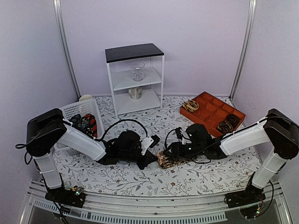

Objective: Roll the ties
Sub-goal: Roll the tie at the center of the board.

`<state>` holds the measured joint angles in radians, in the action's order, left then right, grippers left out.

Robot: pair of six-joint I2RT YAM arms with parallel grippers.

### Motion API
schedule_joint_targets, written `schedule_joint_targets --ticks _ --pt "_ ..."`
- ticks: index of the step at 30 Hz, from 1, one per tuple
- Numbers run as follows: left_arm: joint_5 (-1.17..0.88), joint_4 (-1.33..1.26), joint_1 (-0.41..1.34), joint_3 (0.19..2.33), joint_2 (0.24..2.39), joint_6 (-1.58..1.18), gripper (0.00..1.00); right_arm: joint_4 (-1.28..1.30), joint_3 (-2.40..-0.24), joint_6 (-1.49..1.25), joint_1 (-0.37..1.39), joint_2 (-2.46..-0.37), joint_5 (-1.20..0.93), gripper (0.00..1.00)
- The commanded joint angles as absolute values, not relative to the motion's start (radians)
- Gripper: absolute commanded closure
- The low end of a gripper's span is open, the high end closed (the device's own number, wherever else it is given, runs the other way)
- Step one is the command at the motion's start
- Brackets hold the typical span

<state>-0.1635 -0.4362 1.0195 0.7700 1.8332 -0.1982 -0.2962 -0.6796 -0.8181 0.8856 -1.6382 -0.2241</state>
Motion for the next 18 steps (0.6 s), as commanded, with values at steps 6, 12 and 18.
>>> schedule_joint_targets --ticks 6,12,18 --pt "-0.147 -0.439 1.036 0.781 1.822 -0.190 0.98 -0.275 -0.644 -0.771 0.882 -1.663 -0.207 0.60" --pt "-0.141 -0.451 1.041 0.770 1.799 -0.177 0.70 -0.438 -0.520 -0.754 0.808 -1.635 -0.267 0.62" --pt "-0.139 -0.456 1.047 0.776 1.805 -0.177 0.75 -0.537 -0.463 -0.733 0.768 -1.638 -0.303 0.61"
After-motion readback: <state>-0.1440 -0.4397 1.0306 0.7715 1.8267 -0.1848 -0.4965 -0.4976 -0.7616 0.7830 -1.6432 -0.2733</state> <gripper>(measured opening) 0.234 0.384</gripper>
